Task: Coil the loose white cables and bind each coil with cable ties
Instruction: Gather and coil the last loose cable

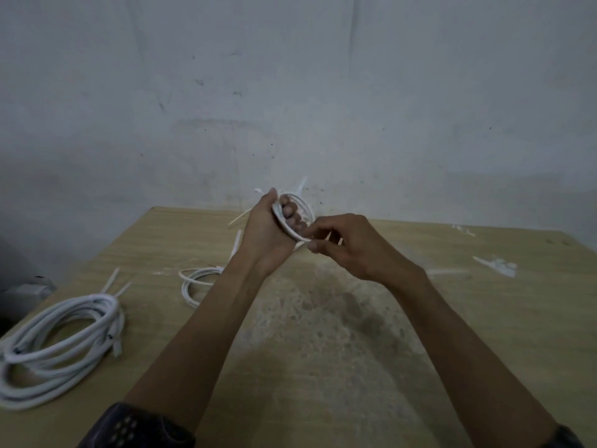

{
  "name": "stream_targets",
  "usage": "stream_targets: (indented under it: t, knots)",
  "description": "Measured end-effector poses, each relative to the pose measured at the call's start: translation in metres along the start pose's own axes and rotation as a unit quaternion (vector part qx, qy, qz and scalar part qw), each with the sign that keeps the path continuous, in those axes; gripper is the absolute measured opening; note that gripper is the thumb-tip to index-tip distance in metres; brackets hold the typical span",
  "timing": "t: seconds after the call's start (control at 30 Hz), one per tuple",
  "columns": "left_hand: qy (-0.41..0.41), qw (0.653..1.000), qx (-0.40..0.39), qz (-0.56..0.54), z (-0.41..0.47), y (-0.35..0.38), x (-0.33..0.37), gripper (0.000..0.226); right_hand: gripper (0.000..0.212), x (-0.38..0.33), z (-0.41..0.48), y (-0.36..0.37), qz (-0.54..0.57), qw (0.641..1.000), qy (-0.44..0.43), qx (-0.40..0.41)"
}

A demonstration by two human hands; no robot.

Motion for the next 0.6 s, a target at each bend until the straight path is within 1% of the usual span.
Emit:
stream_targets:
  t: [0.07,0.13,0.2,0.27,0.33,0.4,0.43,0.53,0.6]
  knots:
    - [0.019,0.996,0.002,-0.092,0.0,-0.002,0.007,0.041,0.008,0.008,0.0,-0.004,0.023,1.0,0.018,-0.008]
    - [0.032,0.987,-0.015,-0.157,0.0,-0.005,0.017,0.04,0.014,0.019,-0.002,-0.015,0.039,0.998,0.036,-0.016]
    - [0.021,0.985,-0.054,-0.165,-0.001,-0.009,0.028,0.043,0.021,0.036,-0.007,-0.039,0.053,0.997,0.06,-0.001]
    - [-0.001,0.983,-0.101,-0.151,-0.004,-0.016,0.038,0.049,0.028,0.051,-0.016,-0.073,0.028,0.995,0.09,0.043]
    - [-0.023,0.984,-0.138,-0.115,-0.008,-0.018,0.042,0.049,0.025,0.066,-0.024,-0.102,-0.05,0.989,0.108,0.091]
    - [-0.039,0.985,-0.163,-0.046,-0.011,-0.012,0.038,0.045,0.017,0.075,-0.026,-0.114,-0.141,0.975,0.116,0.124]
    - [-0.049,0.983,-0.177,-0.004,-0.013,-0.005,0.033,0.044,0.016,0.075,-0.025,-0.115,-0.186,0.965,0.115,0.142]
    - [-0.099,0.965,-0.213,0.119,-0.022,0.012,0.011,0.041,0.031,0.064,-0.021,-0.112,-0.292,0.927,0.13,0.198]
    - [-0.12,0.952,-0.218,0.178,-0.026,0.016,-0.001,0.041,0.033,0.048,-0.023,-0.114,-0.353,0.895,0.131,0.239]
Point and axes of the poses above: each hand's wrist, its own z-axis towards the middle knuckle, its own y-axis out of the palm, x = y × z, the point moved 7 cm from there along z, towards the middle knuckle, and after that the axes turned 7 degrees about z, right-handed, at the moved point
